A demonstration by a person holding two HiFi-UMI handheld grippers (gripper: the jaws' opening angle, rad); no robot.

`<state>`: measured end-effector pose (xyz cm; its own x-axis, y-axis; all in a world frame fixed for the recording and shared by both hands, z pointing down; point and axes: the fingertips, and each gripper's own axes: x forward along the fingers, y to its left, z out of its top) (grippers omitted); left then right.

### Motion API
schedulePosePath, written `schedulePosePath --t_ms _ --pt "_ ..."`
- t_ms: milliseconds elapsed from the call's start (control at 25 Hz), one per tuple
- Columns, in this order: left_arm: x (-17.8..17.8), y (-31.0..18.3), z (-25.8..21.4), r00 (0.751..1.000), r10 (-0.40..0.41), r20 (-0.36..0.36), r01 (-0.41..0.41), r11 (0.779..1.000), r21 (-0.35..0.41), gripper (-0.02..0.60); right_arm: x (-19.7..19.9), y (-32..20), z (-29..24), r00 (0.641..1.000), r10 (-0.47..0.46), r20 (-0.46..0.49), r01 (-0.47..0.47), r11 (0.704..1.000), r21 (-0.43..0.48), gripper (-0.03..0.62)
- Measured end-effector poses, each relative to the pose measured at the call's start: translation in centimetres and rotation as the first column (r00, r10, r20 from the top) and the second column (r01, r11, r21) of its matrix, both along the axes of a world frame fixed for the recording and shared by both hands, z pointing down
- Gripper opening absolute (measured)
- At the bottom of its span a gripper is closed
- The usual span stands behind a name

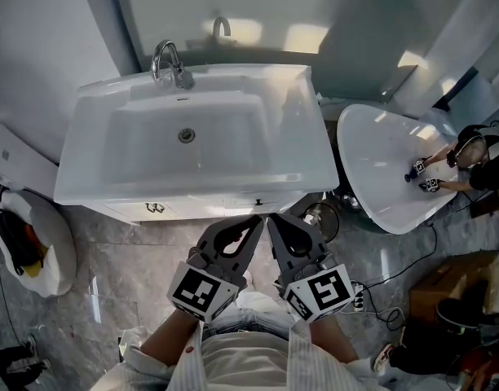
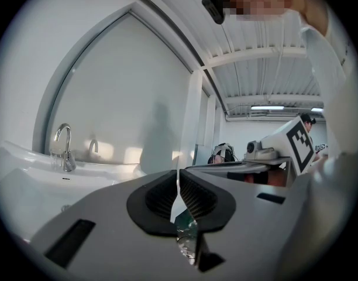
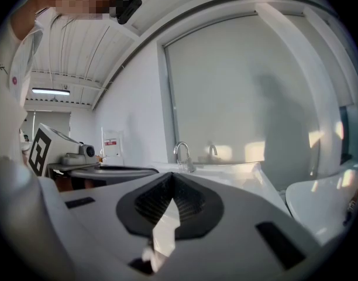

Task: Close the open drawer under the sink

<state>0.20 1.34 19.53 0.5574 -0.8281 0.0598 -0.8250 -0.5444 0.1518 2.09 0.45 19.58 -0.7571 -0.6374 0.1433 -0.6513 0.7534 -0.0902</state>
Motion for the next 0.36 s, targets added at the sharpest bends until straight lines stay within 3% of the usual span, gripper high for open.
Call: schedulePosePath --t_ms 360 --pt "-0.54 0.09 0.64 1.000 -0.010 0.006 0.010 1.000 -0.006 0.025 -0.38 -0.05 0.57 1.000 -0.006 0.006 0.006 1.000 -0.014 0.009"
